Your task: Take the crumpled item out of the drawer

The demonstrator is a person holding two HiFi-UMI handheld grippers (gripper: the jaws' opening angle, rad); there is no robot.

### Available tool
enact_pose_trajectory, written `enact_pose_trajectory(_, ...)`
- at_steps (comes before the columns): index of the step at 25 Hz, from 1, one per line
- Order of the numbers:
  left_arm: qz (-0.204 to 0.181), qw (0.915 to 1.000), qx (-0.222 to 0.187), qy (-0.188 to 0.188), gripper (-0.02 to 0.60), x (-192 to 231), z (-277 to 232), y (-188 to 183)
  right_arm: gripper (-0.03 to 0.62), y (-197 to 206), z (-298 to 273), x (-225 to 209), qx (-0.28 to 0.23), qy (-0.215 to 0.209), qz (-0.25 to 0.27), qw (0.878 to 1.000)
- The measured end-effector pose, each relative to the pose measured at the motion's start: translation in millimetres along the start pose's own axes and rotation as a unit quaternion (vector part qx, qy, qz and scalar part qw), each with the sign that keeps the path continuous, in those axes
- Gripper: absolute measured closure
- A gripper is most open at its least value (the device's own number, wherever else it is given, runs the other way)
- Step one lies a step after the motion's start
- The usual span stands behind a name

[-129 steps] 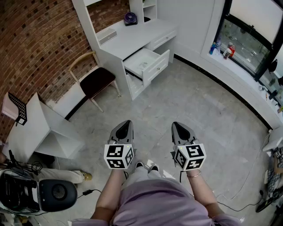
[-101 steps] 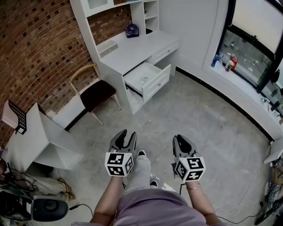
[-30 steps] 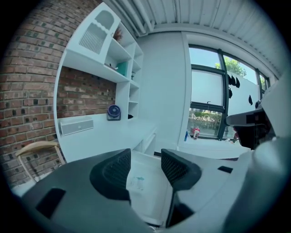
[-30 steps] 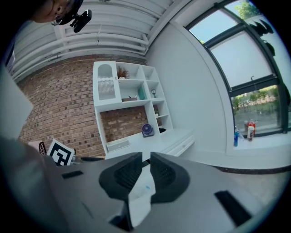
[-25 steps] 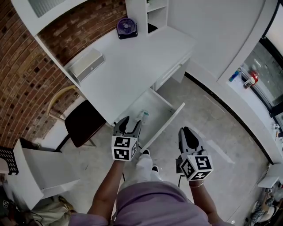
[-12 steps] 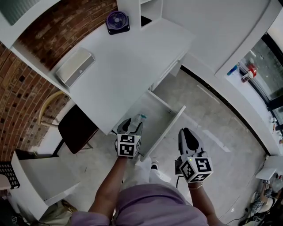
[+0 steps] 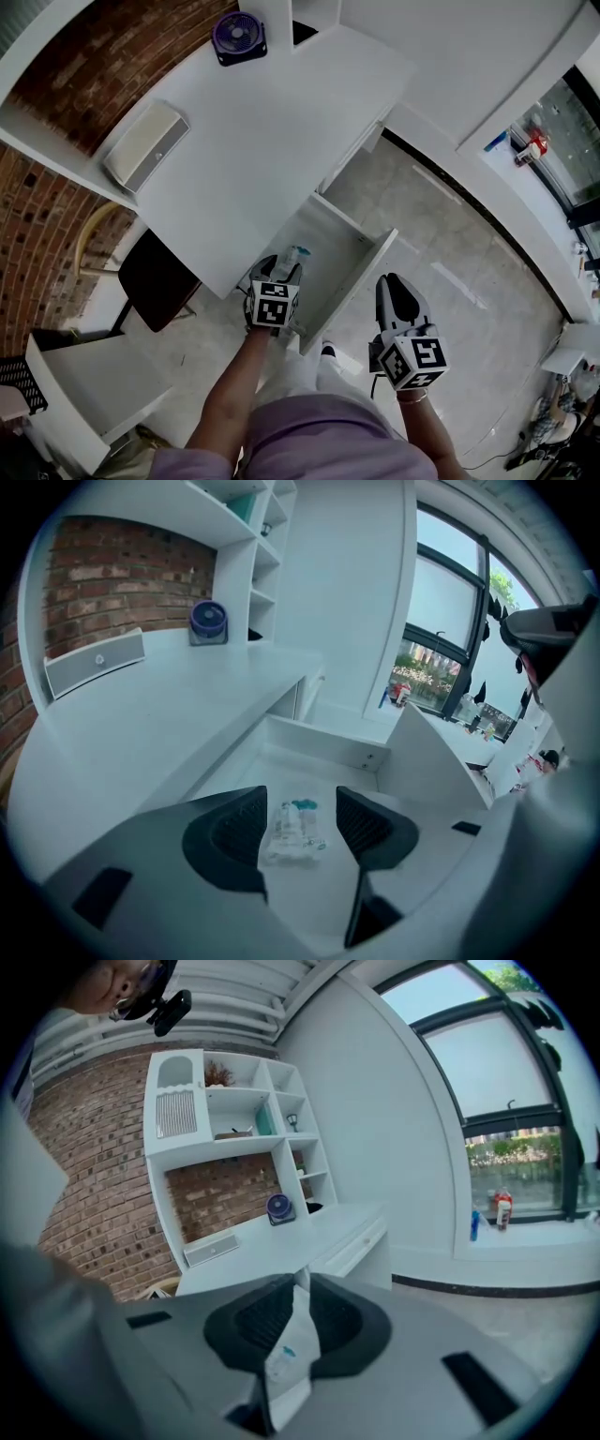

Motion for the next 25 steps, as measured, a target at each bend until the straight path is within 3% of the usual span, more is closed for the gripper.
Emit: enact_pose_trajectory(25, 0.027, 0.9915, 0.127, 0.006, 0.318, 31.1, -87.0, 38.2, 0.549, 13.7, -49.6, -1.3, 0.05, 0.003, 0.006, 0.999)
Point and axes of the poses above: the fingertips, and each gripper's own axes: z backward along the fingers, x to its left, y out of its underside, the point moved 6 cm from there along z, backward along the fingers, and after that the axes turned 13 degrees about y, right-handed, at the moved point
